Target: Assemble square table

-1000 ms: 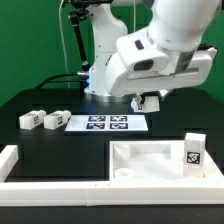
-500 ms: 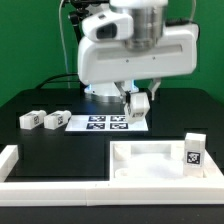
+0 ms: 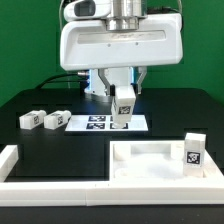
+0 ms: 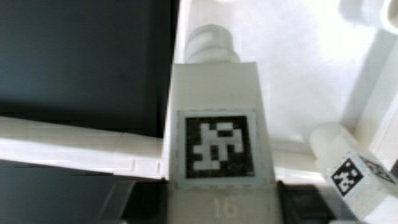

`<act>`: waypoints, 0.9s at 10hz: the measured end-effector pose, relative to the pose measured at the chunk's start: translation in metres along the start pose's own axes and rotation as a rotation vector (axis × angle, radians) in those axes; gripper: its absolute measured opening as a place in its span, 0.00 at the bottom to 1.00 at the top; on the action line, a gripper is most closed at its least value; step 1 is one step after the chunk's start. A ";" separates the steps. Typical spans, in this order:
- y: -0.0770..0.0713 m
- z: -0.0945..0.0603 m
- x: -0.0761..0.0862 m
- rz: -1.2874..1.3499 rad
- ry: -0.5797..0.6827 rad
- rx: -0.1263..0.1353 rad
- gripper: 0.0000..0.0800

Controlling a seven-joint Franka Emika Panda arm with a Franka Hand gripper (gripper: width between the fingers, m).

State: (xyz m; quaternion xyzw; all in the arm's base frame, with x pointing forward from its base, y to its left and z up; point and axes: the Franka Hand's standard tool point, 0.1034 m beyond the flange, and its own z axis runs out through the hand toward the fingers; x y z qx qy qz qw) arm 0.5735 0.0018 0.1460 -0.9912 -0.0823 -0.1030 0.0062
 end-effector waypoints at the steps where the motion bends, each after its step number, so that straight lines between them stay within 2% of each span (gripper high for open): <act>1: 0.012 0.005 0.009 0.024 0.095 -0.028 0.36; 2: 0.026 0.011 0.021 0.056 0.176 -0.059 0.36; 3: 0.032 0.014 0.031 0.082 0.225 -0.074 0.36; 4: 0.032 0.014 0.045 0.103 0.254 -0.076 0.36; 5: 0.043 0.009 0.047 0.061 0.353 -0.140 0.36; 6: 0.041 0.016 0.037 0.070 0.323 -0.128 0.36; 7: 0.040 0.015 0.039 0.069 0.325 -0.127 0.36; 8: 0.040 0.016 0.038 0.067 0.329 -0.130 0.36; 9: 0.033 0.021 0.033 0.069 0.348 -0.137 0.36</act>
Offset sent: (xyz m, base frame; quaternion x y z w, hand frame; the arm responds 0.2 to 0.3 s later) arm 0.0657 0.0202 0.0128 0.0454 0.0894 0.1372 0.9855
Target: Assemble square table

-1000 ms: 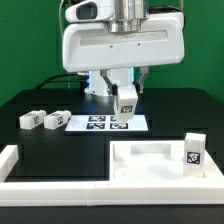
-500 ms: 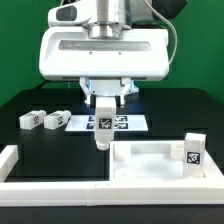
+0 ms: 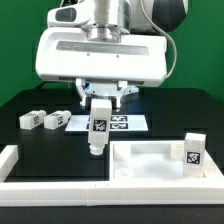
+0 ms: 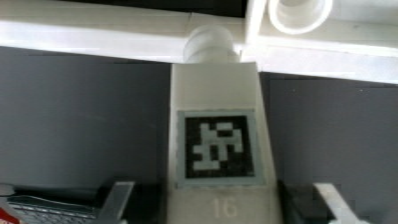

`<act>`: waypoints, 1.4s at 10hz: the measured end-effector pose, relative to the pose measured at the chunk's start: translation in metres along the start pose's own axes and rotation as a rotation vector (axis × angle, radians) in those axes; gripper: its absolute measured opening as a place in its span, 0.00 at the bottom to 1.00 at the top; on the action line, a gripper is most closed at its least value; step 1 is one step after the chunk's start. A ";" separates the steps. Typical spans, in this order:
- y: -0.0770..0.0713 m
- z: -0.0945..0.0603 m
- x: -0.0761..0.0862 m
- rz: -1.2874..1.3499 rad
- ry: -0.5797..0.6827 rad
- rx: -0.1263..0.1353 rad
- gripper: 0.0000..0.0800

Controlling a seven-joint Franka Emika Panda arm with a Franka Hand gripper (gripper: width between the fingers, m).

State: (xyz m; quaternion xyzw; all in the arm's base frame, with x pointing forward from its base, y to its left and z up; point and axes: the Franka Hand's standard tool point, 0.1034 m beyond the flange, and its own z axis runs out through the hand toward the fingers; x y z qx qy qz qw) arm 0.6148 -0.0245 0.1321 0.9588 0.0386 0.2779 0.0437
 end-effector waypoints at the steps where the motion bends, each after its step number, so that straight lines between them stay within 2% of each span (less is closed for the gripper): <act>1: -0.009 0.003 -0.002 0.003 -0.007 0.012 0.36; 5: -0.040 0.014 -0.004 0.012 -0.012 0.045 0.36; 8: -0.040 0.022 -0.014 0.008 -0.023 0.040 0.36; 12: -0.036 0.027 -0.009 0.009 0.010 0.024 0.36; 14: -0.040 0.034 -0.012 0.008 0.003 0.027 0.36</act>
Offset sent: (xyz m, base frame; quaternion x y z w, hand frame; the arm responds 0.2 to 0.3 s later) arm 0.0114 0.0376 -0.0114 0.0252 0.0078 0.0326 0.9991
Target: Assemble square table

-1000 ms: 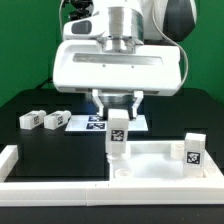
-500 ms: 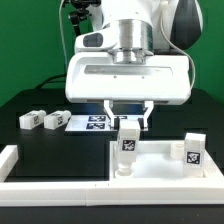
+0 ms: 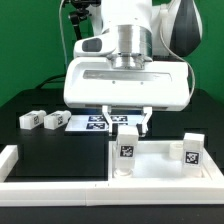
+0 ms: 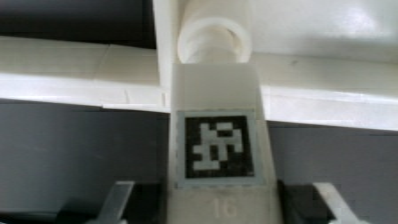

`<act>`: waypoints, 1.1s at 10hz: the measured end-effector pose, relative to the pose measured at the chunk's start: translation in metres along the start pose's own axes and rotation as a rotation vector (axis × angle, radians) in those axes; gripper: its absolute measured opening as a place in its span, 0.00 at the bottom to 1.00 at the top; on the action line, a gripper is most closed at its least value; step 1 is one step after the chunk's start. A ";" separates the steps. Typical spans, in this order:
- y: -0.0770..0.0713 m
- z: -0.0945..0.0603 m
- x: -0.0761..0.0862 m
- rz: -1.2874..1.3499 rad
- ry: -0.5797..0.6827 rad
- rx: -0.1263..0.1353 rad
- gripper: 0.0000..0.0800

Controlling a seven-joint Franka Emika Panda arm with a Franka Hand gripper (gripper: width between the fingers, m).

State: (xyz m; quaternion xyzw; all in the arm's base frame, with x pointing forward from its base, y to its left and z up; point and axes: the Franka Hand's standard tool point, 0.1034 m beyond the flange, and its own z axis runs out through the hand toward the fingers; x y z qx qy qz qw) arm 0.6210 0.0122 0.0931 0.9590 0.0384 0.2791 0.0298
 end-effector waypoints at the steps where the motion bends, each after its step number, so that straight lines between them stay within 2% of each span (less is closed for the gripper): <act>1: -0.003 0.000 0.001 -0.001 0.001 0.002 0.36; 3: -0.001 0.004 -0.006 -0.002 0.008 -0.008 0.36; 6: 0.000 0.004 -0.005 -0.003 0.021 -0.014 0.37; 7: 0.000 0.004 -0.005 -0.003 0.020 -0.014 0.60; 8: 0.000 0.004 -0.005 -0.003 0.020 -0.014 0.60; 9: 0.000 0.004 -0.005 -0.003 0.020 -0.014 0.77; 11: 0.000 0.004 -0.005 -0.003 0.020 -0.014 0.80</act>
Offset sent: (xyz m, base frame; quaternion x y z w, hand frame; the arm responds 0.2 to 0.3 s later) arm -0.0127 -0.0086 -0.0181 -0.0138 0.0045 0.0130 0.9998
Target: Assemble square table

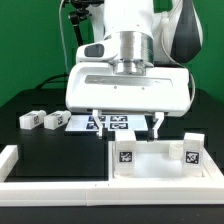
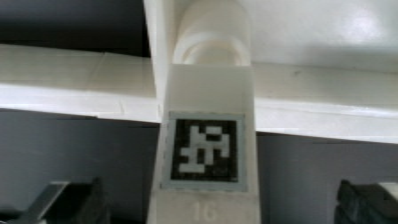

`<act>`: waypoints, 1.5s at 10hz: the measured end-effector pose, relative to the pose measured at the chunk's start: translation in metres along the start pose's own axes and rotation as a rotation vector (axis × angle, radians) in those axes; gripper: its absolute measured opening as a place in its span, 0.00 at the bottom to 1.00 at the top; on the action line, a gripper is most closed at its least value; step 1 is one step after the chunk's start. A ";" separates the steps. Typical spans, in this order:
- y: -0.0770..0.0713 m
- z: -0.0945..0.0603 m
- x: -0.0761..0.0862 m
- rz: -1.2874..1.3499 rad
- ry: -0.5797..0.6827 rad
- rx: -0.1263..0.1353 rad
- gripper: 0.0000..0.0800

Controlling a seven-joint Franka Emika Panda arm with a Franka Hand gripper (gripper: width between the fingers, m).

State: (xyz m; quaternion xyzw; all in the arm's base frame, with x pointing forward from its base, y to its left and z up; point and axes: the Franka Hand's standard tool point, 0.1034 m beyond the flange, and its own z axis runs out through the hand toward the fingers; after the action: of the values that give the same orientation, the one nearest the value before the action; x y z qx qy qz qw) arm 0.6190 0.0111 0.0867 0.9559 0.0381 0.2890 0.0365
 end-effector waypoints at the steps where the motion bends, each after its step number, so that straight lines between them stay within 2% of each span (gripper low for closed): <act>1: 0.000 0.000 0.000 0.000 0.000 0.000 0.81; 5: 0.001 0.000 0.000 0.001 -0.004 0.001 0.81; 7: 0.011 -0.002 0.009 0.042 -0.132 0.057 0.81; 9: 0.012 0.005 0.018 0.055 -0.170 0.078 0.81; 10: 0.005 0.007 0.014 0.081 -0.274 0.118 0.81; 11: 0.004 0.008 0.016 0.093 -0.364 0.153 0.81; 13: 0.010 0.012 0.018 0.089 -0.482 0.184 0.81; 15: 0.014 0.016 0.012 0.087 -0.537 0.193 0.81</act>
Offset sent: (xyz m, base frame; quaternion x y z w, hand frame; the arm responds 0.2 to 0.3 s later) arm 0.0000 0.0000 0.0000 0.0000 0.0000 0.0000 1.0000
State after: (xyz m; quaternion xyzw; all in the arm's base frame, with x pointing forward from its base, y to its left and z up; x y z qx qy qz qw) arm 0.6382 -0.0020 0.0811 0.9980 0.0133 0.0217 -0.0583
